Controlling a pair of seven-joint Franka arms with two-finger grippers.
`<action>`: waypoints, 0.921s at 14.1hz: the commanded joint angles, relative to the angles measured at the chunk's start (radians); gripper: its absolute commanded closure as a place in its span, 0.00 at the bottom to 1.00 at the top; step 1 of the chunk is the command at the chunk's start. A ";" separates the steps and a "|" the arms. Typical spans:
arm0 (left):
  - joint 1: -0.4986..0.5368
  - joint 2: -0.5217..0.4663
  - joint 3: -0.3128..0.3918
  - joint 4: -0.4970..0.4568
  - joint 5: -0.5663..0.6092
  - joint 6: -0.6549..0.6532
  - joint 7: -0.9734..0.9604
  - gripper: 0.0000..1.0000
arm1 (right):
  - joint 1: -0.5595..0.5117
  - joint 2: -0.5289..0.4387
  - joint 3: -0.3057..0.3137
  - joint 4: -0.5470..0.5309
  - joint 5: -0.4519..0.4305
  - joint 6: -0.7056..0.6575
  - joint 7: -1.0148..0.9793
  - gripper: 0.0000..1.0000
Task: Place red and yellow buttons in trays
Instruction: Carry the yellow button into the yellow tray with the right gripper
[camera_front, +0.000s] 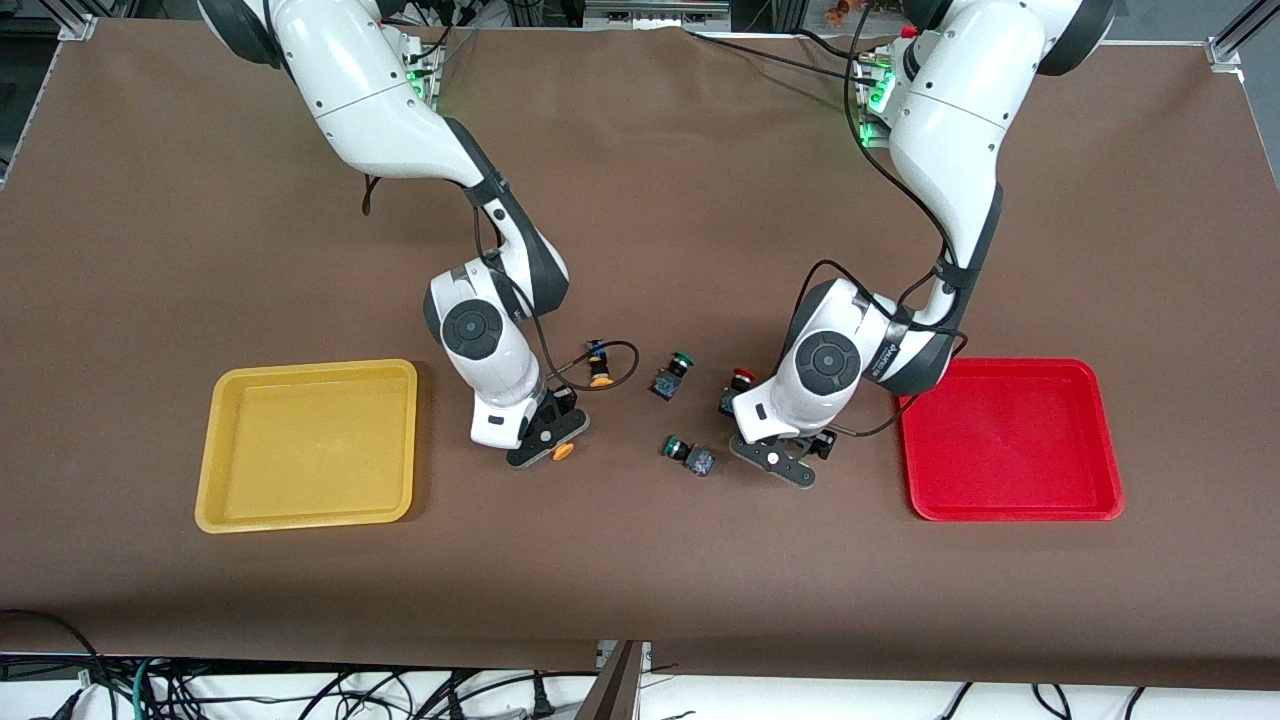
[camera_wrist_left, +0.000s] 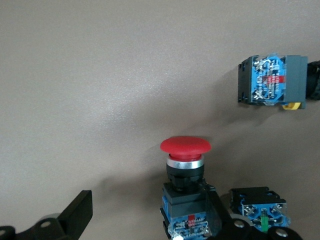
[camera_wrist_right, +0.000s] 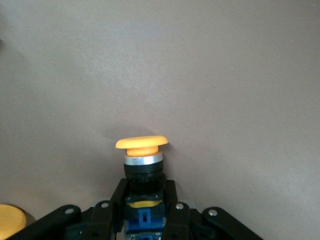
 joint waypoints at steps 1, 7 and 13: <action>-0.008 0.009 0.009 -0.007 0.023 0.009 0.010 0.00 | -0.039 -0.060 -0.001 0.003 0.014 -0.108 -0.017 0.99; -0.014 0.023 0.011 -0.007 0.024 0.026 0.010 0.00 | -0.253 -0.212 -0.042 0.002 -0.004 -0.423 -0.374 0.99; -0.008 0.006 0.009 0.007 0.018 0.015 0.009 0.00 | -0.390 -0.111 -0.062 -0.050 0.014 -0.240 -0.576 0.86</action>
